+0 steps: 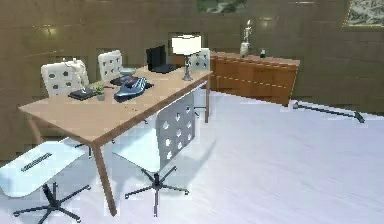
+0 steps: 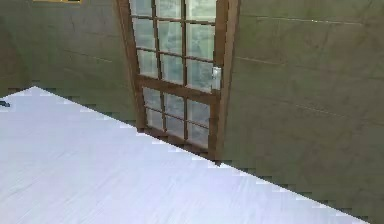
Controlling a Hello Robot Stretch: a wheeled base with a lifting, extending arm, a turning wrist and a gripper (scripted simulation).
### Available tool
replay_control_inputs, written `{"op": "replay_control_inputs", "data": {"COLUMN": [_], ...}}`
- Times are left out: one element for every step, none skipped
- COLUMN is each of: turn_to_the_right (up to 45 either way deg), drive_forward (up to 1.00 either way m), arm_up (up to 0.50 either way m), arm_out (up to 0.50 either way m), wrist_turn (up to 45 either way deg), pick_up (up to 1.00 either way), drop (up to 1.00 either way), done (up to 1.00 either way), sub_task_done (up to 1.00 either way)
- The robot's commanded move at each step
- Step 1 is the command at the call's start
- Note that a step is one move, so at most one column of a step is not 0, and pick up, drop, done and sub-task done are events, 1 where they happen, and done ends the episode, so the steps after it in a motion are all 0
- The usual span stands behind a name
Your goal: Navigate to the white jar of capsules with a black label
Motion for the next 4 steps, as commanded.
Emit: {"op": "replay_control_inputs", "data": {"turn_to_the_right": [30.0, 0.0, 0.0, 0.0], "drive_forward": [0.0, 1.0, 1.0, 0.8], "arm_up": [0.0, 0.0, 0.0, 0.0], "arm_out": [0.0, 0.0, 0.0, 0.0], "wrist_turn": [0.0, 0.0, 0.0, 0.0], "pick_up": [0.0, 0.0, 0.0, 0.0], "drop": [0.0, 0.0, 0.0, 0.0], "done": [0.0, 0.0, 0.0, 0.0], "sub_task_done": [0.0, 0.0, 0.0, 0.0]}}
